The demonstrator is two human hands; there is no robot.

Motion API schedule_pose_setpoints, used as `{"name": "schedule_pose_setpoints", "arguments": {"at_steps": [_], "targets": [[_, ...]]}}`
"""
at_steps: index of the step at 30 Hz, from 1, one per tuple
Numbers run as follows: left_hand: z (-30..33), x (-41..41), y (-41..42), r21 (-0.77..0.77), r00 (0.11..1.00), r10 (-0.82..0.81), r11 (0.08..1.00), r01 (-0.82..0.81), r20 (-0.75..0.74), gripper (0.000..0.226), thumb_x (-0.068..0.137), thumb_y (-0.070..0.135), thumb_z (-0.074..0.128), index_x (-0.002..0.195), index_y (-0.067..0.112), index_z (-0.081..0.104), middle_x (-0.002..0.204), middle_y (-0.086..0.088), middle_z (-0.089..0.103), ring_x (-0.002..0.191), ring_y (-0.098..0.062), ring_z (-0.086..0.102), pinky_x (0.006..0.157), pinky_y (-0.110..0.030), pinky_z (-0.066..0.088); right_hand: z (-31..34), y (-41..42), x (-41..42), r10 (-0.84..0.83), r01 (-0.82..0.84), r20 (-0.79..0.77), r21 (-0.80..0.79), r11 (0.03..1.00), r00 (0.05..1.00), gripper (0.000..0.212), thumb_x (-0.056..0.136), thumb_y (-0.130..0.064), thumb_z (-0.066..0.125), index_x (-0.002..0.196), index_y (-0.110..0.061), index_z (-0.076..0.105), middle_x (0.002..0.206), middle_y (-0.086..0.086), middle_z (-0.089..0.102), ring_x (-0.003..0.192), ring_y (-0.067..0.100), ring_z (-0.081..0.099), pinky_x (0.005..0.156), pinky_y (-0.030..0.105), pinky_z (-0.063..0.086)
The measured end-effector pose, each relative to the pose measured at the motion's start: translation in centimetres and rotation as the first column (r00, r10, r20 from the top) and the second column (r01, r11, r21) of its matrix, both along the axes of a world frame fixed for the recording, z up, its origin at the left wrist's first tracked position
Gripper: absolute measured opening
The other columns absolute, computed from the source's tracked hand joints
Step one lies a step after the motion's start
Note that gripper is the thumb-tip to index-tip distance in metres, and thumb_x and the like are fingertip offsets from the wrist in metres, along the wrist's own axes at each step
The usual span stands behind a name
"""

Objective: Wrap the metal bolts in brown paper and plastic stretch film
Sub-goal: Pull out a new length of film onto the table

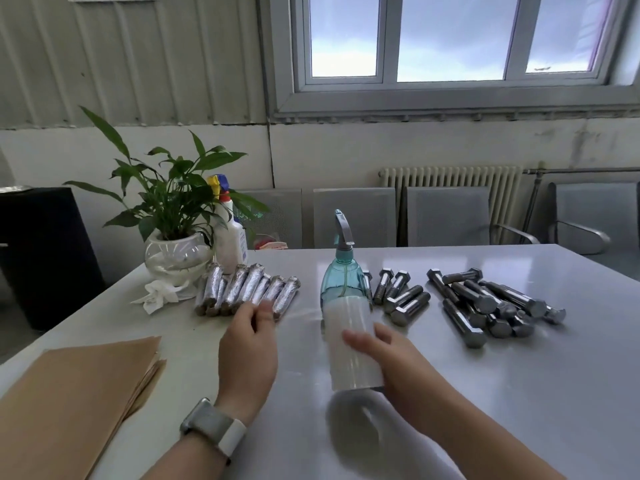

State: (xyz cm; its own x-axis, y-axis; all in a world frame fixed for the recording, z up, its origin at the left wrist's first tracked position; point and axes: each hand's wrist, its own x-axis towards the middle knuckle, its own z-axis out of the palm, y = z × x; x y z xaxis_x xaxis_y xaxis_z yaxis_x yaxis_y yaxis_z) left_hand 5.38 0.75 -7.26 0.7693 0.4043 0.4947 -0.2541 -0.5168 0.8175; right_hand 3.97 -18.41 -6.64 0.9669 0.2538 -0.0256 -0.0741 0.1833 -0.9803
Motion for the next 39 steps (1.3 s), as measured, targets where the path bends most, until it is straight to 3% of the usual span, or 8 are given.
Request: {"name": "schedule_pose_setpoints", "arguments": {"at_steps": [6,12,18,23,26,28,33,39], "targets": [[0.0,0.9,1.1,-0.5,0.966,-0.251,0.846,0.186,-0.066,0.04,0.098,0.039,0.047,0.069,0.012,0.047,0.043,0.008,0.036,0.035,-0.009,0.026,0.033,-0.016,0.022,0.4,-1.5,0.3,0.011,-0.01,-0.065,0.011,1.0,0.998,0.056,0.059,-0.03,0.083,0.11,-0.013,0.064,0.083,0.008,0.066,0.071,0.019,0.066,0.058,0.032,0.054],[0.4,1.0,2.1,-0.618,0.902,-0.427,0.724,0.305,-0.056,0.037,0.097,0.036,0.05,0.069,0.012,0.046,0.044,0.002,0.036,0.029,-0.008,0.029,0.034,-0.012,0.02,0.8,-2.0,0.4,0.06,-0.057,-0.052,0.054,0.997,0.997,0.059,0.067,-0.027,0.086,0.115,-0.006,0.06,0.09,0.015,0.07,0.074,0.027,0.07,0.063,0.037,0.059],[0.3,1.3,3.2,-0.595,0.898,-0.428,0.749,0.29,-0.101,0.038,0.096,0.037,0.051,0.068,0.012,0.046,0.044,0.002,0.036,0.029,-0.008,0.031,0.033,-0.011,0.021,0.8,-3.8,1.0,0.125,-0.095,-0.192,0.161,0.982,0.973,0.056,0.076,-0.04,0.062,0.119,-0.004,0.061,0.091,0.018,0.069,0.077,0.028,0.068,0.064,0.036,0.056],[-0.3,1.5,4.5,-0.209,0.963,-0.183,0.968,0.141,-0.199,0.043,0.098,0.042,0.043,0.072,0.008,0.05,0.035,0.004,0.041,0.025,-0.013,0.032,0.03,-0.019,0.027,0.7,-4.4,1.6,0.036,-0.034,-0.119,0.017,0.999,0.992,0.061,0.06,-0.032,0.087,0.109,-0.006,0.061,0.081,0.013,0.069,0.076,0.027,0.068,0.071,0.043,0.058],[-0.3,1.5,5.0,-0.058,0.976,-0.111,0.993,0.102,-0.187,0.043,0.097,0.044,0.042,0.072,0.01,0.052,0.034,0.002,0.044,0.024,-0.013,0.035,0.03,-0.021,0.03,0.6,-4.4,1.8,-0.007,0.006,-0.068,-0.012,1.0,0.998,0.069,0.053,-0.022,0.091,0.112,-0.006,0.059,0.09,0.019,0.07,0.089,0.038,0.069,0.078,0.057,0.056],[-0.2,1.5,5.2,-0.034,0.976,-0.116,0.993,0.111,-0.186,0.042,0.097,0.043,0.042,0.072,0.011,0.052,0.034,0.001,0.045,0.025,-0.013,0.036,0.03,-0.02,0.03,0.7,-4.5,1.8,-0.007,0.006,-0.055,-0.023,1.0,0.998,0.064,0.057,-0.021,0.089,0.111,-0.005,0.058,0.087,0.018,0.071,0.083,0.037,0.07,0.069,0.052,0.059],[-0.2,2.2,6.2,-0.22,0.961,-0.206,0.962,0.163,-0.187,0.034,0.099,0.036,0.046,0.079,0.009,0.052,0.036,0.003,0.04,0.027,-0.015,0.03,0.031,-0.016,0.024,1.2,-6.1,1.9,0.082,-0.08,-0.18,0.018,0.997,0.98,0.058,0.068,-0.03,0.075,0.117,-0.003,0.058,0.091,0.018,0.067,0.085,0.032,0.066,0.087,0.049,0.053],[0.3,2.4,8.1,-0.465,0.911,-0.374,0.847,0.26,-0.172,0.03,0.1,0.03,0.046,0.08,0.007,0.048,0.036,0.001,0.036,0.024,-0.011,0.025,0.034,-0.009,0.021,1.0,-7.2,2.6,0.027,-0.033,-0.116,-0.055,0.998,0.993,0.089,0.04,-0.035,0.096,0.115,-0.004,0.06,0.088,0.013,0.07,0.084,0.027,0.069,0.074,0.044,0.059]]}}
